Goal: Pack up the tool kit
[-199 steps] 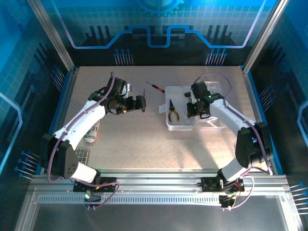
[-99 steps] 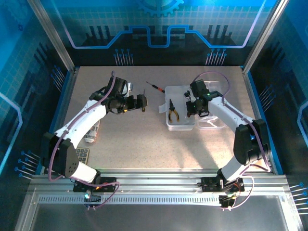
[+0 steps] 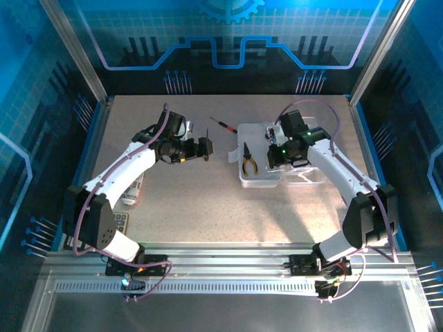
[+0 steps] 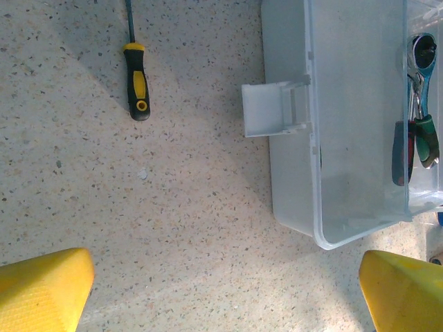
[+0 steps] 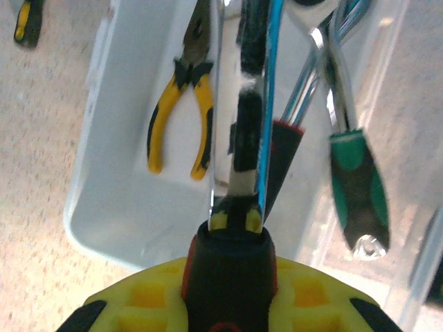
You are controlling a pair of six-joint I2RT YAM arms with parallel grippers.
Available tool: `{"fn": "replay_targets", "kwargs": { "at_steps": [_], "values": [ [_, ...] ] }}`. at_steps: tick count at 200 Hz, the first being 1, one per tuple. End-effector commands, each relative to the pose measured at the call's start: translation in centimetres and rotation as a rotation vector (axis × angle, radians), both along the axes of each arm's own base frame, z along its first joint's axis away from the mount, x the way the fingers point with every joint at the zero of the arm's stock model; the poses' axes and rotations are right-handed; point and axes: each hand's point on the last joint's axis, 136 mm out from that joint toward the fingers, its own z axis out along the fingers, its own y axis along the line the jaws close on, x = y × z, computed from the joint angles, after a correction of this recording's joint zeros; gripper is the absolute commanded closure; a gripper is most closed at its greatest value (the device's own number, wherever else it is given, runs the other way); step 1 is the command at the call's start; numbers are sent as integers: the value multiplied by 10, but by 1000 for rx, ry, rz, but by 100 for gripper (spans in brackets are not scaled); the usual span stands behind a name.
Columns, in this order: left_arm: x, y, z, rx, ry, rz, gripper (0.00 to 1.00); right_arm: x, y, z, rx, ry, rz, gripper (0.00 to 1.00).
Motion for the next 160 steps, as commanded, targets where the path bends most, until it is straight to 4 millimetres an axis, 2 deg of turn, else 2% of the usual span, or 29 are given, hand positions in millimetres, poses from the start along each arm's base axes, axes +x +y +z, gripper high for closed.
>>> {"fn": "replay_targets", "kwargs": {
  "at_steps": [1,37,68,160],
  "values": [
    [3,-5,6,-33,-8,-5,1,-28,2,8,46,84,68,100],
    [3,-6,5,-38,-8,-6,1,-50,-9,1,21,171,94,100],
    [4,-7,6,-43,-11,-9,1,-55,-16,-5,-14,213,93,100],
    [0,-6,2,-42,-5,-14,1,-28,1,-16,42,262,92,100]
  ]
}}
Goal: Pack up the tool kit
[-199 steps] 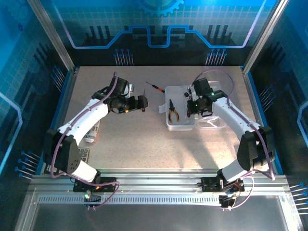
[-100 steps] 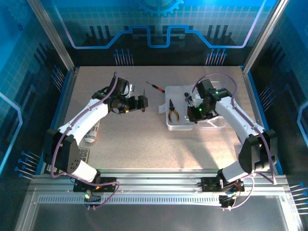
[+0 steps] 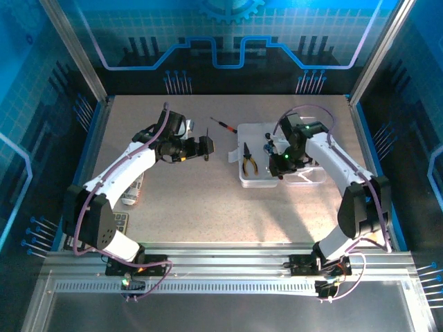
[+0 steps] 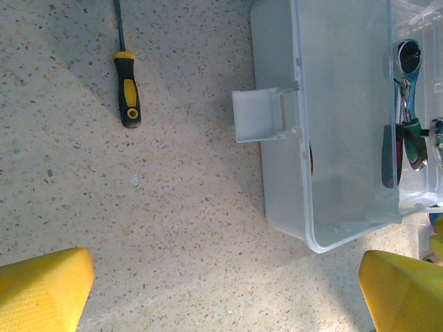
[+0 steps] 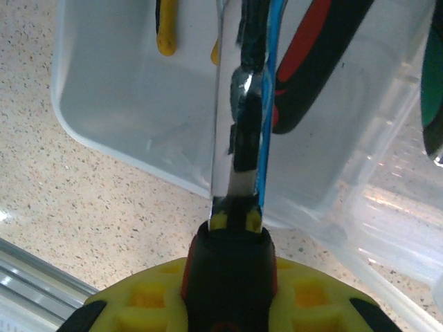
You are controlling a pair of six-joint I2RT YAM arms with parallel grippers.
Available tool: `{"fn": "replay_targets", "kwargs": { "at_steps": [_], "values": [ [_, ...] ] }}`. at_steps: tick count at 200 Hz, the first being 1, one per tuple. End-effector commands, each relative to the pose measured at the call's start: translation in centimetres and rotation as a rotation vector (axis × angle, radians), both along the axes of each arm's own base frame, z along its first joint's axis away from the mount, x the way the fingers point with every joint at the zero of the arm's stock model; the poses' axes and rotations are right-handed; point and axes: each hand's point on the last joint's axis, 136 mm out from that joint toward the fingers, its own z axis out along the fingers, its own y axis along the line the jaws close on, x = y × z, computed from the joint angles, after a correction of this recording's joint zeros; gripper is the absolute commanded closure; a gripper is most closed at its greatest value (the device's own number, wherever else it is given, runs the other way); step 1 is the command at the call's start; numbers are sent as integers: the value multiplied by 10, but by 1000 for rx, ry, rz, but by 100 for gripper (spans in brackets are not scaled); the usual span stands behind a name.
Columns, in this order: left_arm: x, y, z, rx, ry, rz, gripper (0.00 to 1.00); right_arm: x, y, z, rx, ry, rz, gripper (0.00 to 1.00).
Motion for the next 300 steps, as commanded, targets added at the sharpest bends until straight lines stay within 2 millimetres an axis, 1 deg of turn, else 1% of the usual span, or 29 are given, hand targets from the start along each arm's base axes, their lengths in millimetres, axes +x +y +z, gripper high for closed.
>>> {"fn": "replay_targets", "kwargs": {
  "at_steps": [1,47,104,132,155,174,236,254,265,300],
  "values": [
    [-3,-3,-1,-24,12,-6,1,13,5,6,36,-11,-13,100],
    [-1,-3,-1,-24,11,-7,1,30,-2,5,22,-20,-80,100],
    [1,-3,-2,-27,11,-8,1,39,-1,-5,4,16,-76,100],
    [1,-2,-2,-28,10,-6,1,39,-9,-12,-49,28,-83,100],
    [1,-1,-3,-29,11,-5,1,44,-20,-15,-118,14,-99,100],
    [2,0,-5,-29,16,-1,1,50,-27,-14,-160,-5,-113,100],
    [3,4,-8,-30,22,5,1,76,-36,-10,-224,-68,-152,100],
    [3,5,-10,-30,26,8,1,77,-34,-9,-222,-64,-144,100],
    [3,6,-10,-32,27,10,1,77,-36,-7,-240,-65,-144,100],
    [6,6,-12,-36,30,10,1,76,-50,-4,-316,-77,-155,100]
  ]
}}
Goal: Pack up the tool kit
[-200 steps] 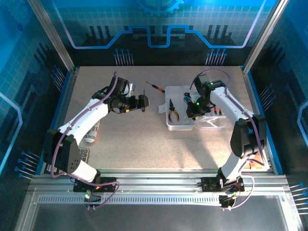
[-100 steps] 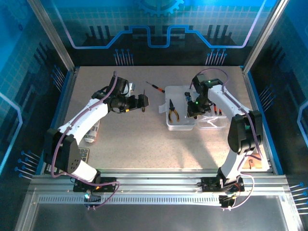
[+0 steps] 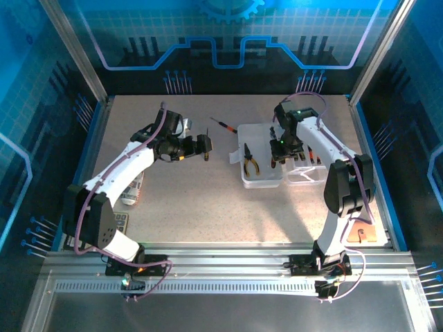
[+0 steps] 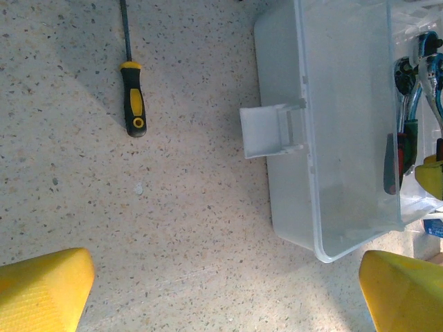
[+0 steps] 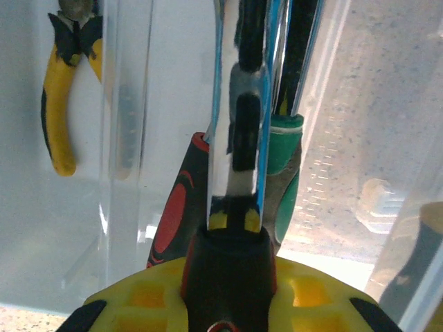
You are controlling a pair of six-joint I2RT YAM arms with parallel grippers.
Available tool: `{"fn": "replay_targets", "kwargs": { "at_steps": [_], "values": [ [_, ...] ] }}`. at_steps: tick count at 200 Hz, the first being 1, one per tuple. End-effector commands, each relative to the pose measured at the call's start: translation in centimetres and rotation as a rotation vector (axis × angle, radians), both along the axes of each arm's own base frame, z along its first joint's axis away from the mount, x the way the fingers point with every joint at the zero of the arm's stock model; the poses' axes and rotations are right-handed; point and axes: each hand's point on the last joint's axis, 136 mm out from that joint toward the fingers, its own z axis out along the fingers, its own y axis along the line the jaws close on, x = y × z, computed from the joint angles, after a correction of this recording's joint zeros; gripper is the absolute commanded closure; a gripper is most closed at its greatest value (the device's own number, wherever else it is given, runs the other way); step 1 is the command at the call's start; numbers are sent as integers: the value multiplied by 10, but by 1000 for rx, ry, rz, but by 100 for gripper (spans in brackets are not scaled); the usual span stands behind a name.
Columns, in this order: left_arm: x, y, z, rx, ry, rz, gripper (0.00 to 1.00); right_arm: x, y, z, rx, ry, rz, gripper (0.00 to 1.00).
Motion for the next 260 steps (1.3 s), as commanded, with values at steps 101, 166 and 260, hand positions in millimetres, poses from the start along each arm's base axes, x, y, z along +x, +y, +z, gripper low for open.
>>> {"fn": "replay_targets", "kwargs": {
  "at_steps": [101,166,260],
  "values": [
    [-2,-2,-13,-25,41,-10,1,3,-50,32,-235,-76,-74,100],
    [-3,-4,-13,-39,44,-9,1,0,-19,30,-112,-75,-12,100],
    [-8,-1,-11,-32,45,-11,1,3,6,-2,-64,-22,25,100]
  ]
}}
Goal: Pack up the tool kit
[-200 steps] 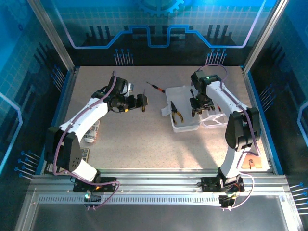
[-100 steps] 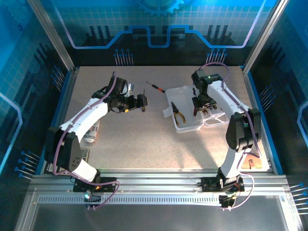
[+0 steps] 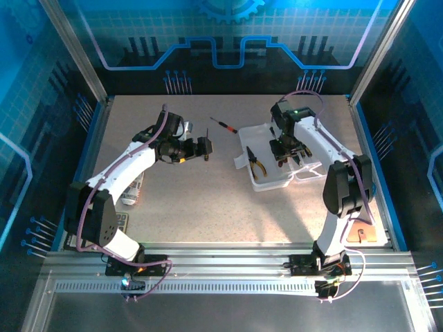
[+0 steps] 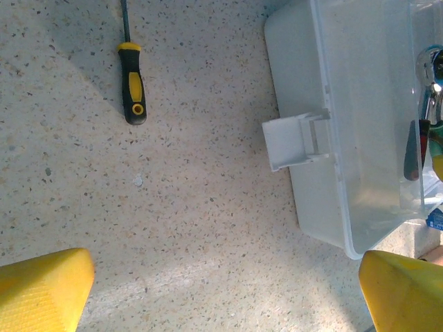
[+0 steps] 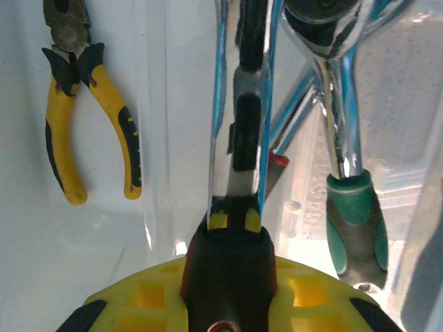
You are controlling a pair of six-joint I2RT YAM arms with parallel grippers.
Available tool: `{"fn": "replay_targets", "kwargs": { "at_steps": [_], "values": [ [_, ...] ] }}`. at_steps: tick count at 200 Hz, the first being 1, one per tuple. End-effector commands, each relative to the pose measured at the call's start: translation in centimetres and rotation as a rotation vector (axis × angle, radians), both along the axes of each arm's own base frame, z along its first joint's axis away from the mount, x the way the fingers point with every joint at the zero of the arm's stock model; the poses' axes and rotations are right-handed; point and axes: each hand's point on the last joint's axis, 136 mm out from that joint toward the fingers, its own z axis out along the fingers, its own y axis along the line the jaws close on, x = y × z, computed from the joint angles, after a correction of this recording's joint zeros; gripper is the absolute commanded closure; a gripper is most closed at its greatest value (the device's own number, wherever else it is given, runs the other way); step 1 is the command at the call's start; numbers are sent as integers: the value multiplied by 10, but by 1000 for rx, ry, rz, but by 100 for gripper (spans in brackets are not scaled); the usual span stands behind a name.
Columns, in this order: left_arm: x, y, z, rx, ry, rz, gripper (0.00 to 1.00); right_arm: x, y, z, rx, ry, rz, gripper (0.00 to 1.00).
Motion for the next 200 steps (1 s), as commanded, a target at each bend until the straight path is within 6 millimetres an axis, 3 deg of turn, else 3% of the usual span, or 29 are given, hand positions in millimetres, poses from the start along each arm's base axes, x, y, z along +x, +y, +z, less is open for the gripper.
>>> {"fn": "replay_targets", "kwargs": {
  "at_steps": [1,34,76,129,200],
  "values": [
    [-5,1,1,-21,12,2,1,1,9,-7,25,6,9,100],
    [-3,0,2,-27,12,2,1,3,11,-17,23,25,12,100],
    [-4,0,2,-21,14,0,1,5,13,-24,30,35,11,86],
    [-4,0,1,-20,17,-1,1,6,17,-25,63,34,5,86],
    [-4,1,-1,-13,18,-2,1,7,-16,-20,-101,10,-27,86]
  ]
}}
